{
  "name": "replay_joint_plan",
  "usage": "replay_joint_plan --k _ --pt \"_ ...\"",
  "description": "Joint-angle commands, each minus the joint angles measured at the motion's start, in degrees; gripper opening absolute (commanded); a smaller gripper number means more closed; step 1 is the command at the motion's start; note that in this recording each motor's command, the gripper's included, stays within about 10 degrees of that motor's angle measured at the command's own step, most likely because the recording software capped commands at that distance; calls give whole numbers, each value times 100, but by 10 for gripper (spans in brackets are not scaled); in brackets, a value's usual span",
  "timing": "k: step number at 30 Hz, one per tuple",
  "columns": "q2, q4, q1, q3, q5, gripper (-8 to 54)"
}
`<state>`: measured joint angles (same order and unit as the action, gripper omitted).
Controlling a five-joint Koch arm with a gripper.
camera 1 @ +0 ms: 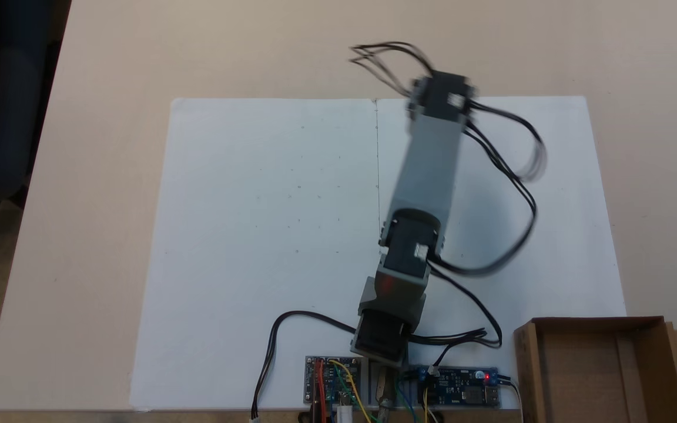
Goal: Grasp a green dice and put it in the bin.
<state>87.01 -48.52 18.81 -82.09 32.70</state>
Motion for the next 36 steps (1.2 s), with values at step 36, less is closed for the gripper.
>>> replay_joint_plan --k 36 --pt "-598 1125 8253 132 -5959 117"
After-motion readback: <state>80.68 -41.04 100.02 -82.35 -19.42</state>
